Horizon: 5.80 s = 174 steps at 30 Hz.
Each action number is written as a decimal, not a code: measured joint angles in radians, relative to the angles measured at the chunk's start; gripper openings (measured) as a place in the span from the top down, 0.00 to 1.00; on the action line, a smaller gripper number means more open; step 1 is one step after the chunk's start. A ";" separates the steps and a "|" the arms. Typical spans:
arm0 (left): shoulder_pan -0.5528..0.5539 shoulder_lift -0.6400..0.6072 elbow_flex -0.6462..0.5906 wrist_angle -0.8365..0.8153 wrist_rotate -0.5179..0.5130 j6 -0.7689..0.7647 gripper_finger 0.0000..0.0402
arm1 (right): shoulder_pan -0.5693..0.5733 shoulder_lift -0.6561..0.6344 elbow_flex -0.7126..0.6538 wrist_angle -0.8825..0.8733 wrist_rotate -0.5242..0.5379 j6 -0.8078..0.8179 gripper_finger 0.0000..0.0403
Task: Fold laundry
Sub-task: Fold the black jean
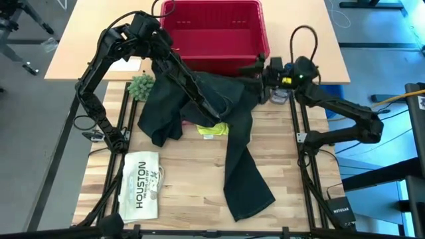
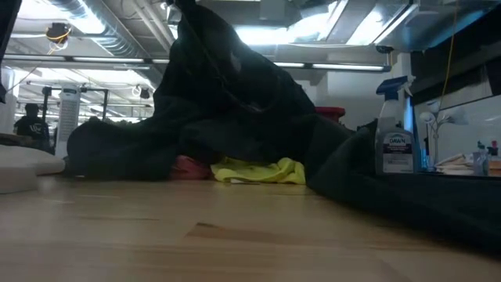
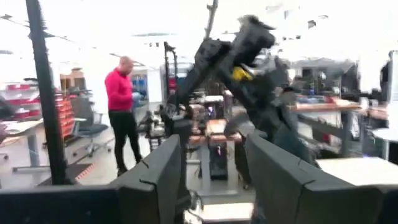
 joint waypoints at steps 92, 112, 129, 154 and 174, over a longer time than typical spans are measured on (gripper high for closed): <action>0.177 0.228 -0.083 0.299 0.011 0.119 0.84 | -0.457 0.493 0.525 -1.000 0.428 -0.282 0.99; 0.270 0.115 0.018 -0.056 0.261 0.266 0.59 | -0.534 0.508 0.636 -0.966 0.185 -0.301 0.99; 0.326 0.213 0.016 -0.101 0.298 0.227 0.53 | -0.560 0.508 0.678 -0.999 0.147 -0.384 0.98; 0.051 0.156 -0.448 0.539 -0.021 0.125 0.89 | -0.572 0.506 0.678 -0.935 0.148 -0.369 0.97; 0.352 0.031 -0.428 0.704 0.167 -0.077 0.95 | -0.571 0.506 0.678 -0.935 0.148 -0.365 0.97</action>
